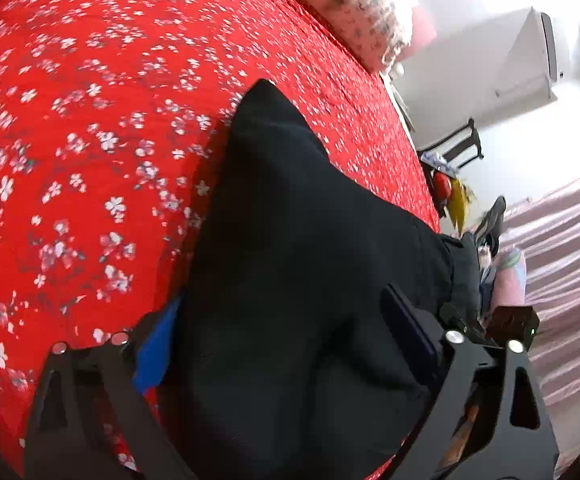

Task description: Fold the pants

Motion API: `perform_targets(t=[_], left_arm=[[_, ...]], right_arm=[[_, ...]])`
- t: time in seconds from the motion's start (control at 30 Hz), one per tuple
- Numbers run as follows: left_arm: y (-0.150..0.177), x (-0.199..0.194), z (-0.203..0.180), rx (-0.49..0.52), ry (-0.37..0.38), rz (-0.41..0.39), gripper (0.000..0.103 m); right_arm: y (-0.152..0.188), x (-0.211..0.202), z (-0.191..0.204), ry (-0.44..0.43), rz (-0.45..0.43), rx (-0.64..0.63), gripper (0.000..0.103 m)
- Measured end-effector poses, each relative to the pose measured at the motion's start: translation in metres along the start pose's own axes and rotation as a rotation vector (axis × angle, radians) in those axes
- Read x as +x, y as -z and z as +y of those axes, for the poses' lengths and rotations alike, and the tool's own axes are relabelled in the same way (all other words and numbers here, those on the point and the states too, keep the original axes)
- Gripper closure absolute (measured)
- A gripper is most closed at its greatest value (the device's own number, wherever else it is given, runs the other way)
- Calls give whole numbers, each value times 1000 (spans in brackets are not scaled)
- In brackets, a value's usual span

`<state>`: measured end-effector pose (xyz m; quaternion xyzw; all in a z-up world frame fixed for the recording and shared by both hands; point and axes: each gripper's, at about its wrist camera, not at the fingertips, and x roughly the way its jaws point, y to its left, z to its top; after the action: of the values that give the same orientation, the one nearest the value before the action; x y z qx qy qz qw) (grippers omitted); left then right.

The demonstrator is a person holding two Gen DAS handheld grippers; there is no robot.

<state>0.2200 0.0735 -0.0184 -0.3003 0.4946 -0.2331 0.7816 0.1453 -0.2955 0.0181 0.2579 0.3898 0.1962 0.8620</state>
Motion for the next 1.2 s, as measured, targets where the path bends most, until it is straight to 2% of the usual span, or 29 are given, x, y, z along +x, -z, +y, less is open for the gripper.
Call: perform_targets(t=[0.1, 0.23, 0.33, 0.47, 0.5, 0.53, 0.57, 0.63, 0.73, 0.87, 1.03, 1.13, 1.2], left_arm=[[0, 2, -5, 13, -13, 10, 15], [0, 1, -2, -14, 18, 10, 23], [-1, 4, -3, -2, 22, 19, 23], [-3, 16, -8, 28, 2, 61, 23], [-3, 16, -6, 18, 9, 62, 23], [-5, 14, -4, -10, 31, 54, 30], [-5, 14, -2, -22, 40, 49, 37], [-5, 9, 1, -32, 56, 40, 64], [-3, 2, 0, -31, 94, 11, 76], [-1, -7, -11, 15, 88, -36, 79], [1, -21, -37, 90, 135, -129, 81], [2, -23, -53, 146, 137, -203, 81], [-2, -18, -58, 145, 147, -223, 80]], right_arm=[[-1, 4, -9, 6, 14, 30, 68], [2, 9, -17, 47, 36, 56, 54], [3, 17, -23, 75, 60, 74, 47], [4, 23, -32, 46, 70, 135, 44], [5, 23, -33, 36, 66, 144, 47], [5, 22, -33, 25, 62, 145, 54], [6, 21, -32, 15, 58, 145, 56], [5, 16, -29, -6, 37, 136, 66], [1, 8, -24, -55, 5, 145, 71], [-3, 1, -15, -77, -29, 133, 73], [-14, -11, -7, -109, -99, 112, 74], [-22, -24, -7, -114, -177, 102, 74], [-25, -31, -10, -111, -226, 105, 74]])
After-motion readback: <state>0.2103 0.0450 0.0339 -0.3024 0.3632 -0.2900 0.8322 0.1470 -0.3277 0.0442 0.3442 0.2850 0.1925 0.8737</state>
